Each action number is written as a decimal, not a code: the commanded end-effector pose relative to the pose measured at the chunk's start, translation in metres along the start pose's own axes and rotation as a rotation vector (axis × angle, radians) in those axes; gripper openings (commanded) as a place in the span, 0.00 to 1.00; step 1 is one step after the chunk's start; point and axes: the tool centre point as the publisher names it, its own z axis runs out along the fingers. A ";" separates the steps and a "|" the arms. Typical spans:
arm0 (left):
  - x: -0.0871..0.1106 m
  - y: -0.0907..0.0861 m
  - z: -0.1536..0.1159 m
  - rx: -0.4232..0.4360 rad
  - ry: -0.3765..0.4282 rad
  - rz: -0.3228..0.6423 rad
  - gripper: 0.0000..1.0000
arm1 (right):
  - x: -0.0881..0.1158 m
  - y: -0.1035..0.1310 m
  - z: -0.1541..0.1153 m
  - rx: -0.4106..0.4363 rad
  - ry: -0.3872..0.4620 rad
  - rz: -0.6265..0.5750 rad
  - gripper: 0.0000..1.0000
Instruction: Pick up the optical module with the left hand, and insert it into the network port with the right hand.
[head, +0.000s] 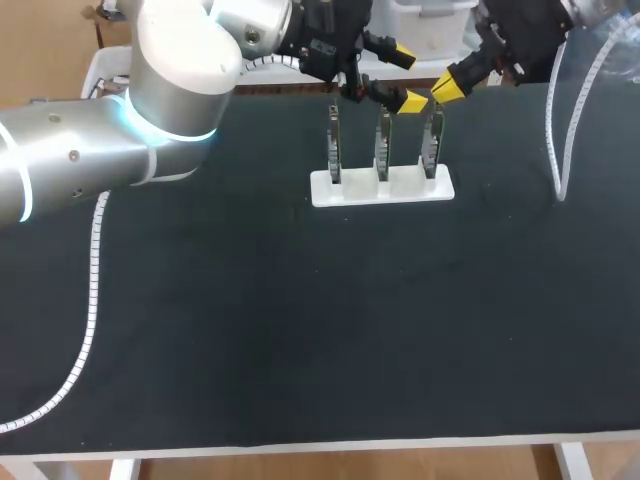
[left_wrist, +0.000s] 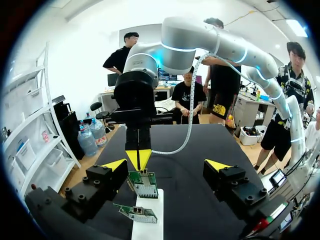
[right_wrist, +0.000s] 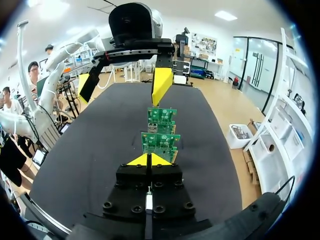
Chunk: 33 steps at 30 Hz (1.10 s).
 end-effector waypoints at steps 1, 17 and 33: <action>-0.001 -0.001 0.000 -0.002 0.004 -0.001 1.00 | 0.010 -0.007 0.004 -0.280 -0.006 0.004 0.00; -0.001 -0.001 0.000 -0.002 0.004 -0.001 1.00 | -0.021 -0.005 -0.020 -0.223 0.002 -0.081 0.46; -0.001 -0.001 0.000 -0.002 0.004 -0.001 1.00 | -0.021 -0.005 -0.020 -0.223 0.002 -0.081 1.00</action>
